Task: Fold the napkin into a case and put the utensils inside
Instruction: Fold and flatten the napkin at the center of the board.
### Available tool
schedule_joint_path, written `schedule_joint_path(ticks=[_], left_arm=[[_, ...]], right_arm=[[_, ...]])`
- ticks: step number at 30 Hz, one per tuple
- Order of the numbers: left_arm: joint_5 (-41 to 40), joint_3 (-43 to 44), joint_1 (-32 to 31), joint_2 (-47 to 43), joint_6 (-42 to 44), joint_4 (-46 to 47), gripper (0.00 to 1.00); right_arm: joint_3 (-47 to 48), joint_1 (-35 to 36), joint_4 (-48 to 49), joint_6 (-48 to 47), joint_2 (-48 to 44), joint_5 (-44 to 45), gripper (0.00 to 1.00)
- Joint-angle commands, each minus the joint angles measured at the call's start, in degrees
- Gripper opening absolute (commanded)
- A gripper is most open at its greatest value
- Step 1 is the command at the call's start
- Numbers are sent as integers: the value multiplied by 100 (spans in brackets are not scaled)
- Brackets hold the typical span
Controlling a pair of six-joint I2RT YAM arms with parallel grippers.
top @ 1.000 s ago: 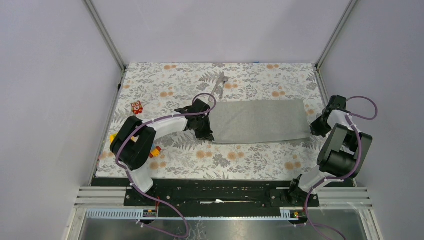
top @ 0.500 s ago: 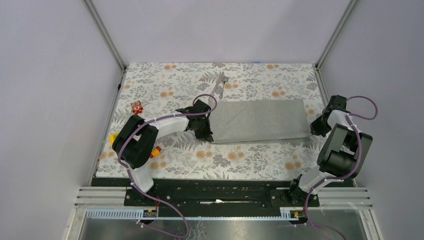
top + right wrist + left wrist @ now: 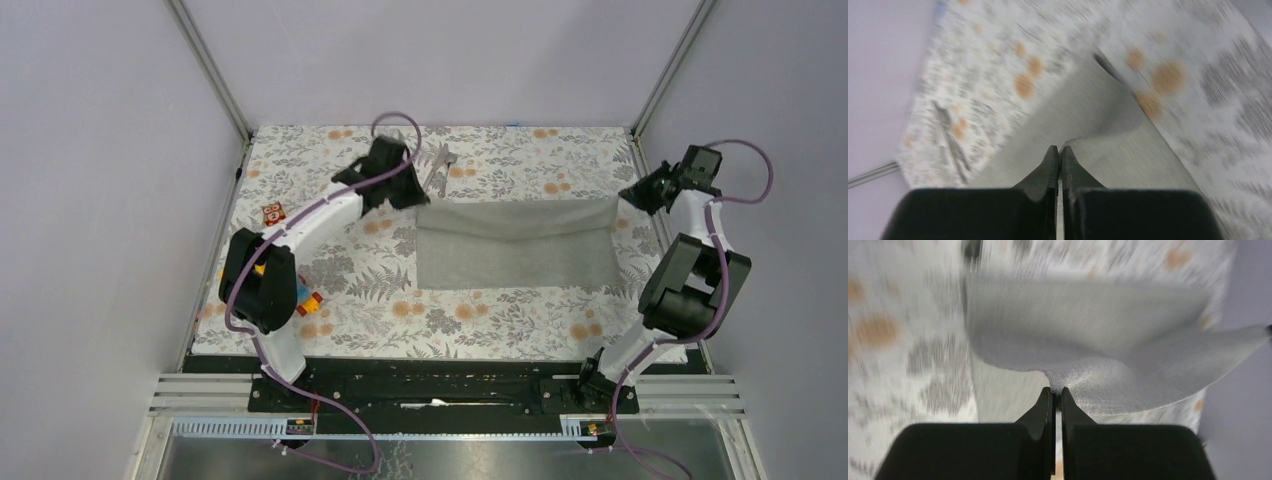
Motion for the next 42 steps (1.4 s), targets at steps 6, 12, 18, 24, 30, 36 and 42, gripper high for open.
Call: schedule_joint_path(ticks=[6, 12, 18, 24, 30, 36, 42], left_arm=[[206, 2848, 684, 1311, 845, 400, 0], [756, 2681, 717, 1400, 745, 535, 0], [1364, 1119, 714, 678, 191, 988, 0], [1619, -243, 537, -78, -9, 996, 0], [1554, -1340, 166, -383, -73, 1075, 0], [1480, -1893, -3, -423, -143, 1332, 0], [1436, -1964, -50, -360, -71, 1326, 0]], right_arm=[[2452, 111, 1068, 1096, 1626, -1792, 0], [2587, 209, 749, 1006, 1527, -1664, 0], [1676, 209, 104, 446, 785, -1148, 0], [563, 196, -245, 18, -29, -381, 0], [-233, -56, -253, -149, -444, -125, 0], [-805, -296, -242, -354, -490, 28, 0], [-1099, -367, -194, -472, -586, 212, 0]])
